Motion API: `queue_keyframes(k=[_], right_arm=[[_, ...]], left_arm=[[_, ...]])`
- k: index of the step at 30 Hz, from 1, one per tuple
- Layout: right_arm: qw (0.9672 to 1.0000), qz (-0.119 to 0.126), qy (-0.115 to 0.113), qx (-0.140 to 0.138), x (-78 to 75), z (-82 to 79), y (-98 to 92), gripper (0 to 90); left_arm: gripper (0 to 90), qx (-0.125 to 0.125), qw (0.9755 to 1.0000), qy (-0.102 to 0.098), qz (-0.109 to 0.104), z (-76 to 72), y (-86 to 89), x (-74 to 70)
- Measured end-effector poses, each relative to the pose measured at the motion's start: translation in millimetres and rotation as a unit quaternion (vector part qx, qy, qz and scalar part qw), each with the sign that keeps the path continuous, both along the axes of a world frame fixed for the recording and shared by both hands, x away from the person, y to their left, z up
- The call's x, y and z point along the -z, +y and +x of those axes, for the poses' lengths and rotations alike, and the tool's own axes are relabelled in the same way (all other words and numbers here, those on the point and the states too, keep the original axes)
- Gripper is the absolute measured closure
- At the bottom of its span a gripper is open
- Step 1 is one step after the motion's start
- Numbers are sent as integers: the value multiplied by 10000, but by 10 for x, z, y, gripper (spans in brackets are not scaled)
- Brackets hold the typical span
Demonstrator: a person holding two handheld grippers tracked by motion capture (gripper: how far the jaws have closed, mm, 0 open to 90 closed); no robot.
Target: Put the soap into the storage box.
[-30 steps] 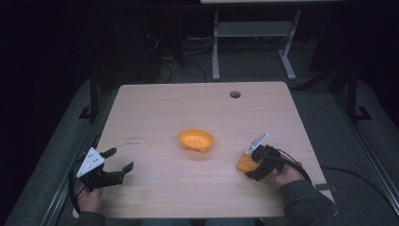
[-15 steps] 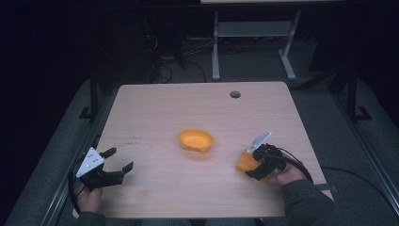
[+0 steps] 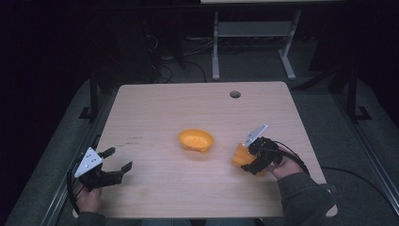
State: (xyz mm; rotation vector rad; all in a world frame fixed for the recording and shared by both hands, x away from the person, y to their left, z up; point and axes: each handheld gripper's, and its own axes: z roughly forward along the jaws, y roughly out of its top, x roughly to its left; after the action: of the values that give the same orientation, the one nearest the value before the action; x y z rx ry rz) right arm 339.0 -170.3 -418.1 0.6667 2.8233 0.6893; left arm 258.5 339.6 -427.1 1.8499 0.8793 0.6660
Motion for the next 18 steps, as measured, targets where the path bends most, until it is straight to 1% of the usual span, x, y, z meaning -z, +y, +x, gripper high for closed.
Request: queue_keyframes(k=[1, 3, 7, 9, 12, 13, 14, 18], right_arm=[[10000, 4, -39, -40, -15, 23, 21, 205], [10000, 15, -8, -46, -23, 27, 31, 205], [10000, -18, -22, -78, -58, 58, 79, 204], [9999, 32, -68, -141, -82, 84, 102, 204], [9999, 80, -18, -143, -92, 98, 117, 204], [9999, 17, -18, -160, -94, 111, 147, 204], [9998, 21, -12, -175, -98, 114, 162, 204], [9997, 86, -7, -233, -114, 135, 207, 205]], left_arm=[[139, -14, 10000, -13, -26, -2, -5, 2], [139, -14, 10000, -15, -24, -1, -5, 2], [139, -16, 10000, -13, -35, 1, -10, 5], [139, -11, 10000, -23, -22, 1, -9, 4], [139, -9, 10000, -20, -21, 1, -9, 4], [139, -14, 10000, -19, -24, 1, -9, 3], [139, -14, 10000, -19, -24, 1, -9, 3], [139, -12, 10000, -16, -36, 3, -9, 4]])
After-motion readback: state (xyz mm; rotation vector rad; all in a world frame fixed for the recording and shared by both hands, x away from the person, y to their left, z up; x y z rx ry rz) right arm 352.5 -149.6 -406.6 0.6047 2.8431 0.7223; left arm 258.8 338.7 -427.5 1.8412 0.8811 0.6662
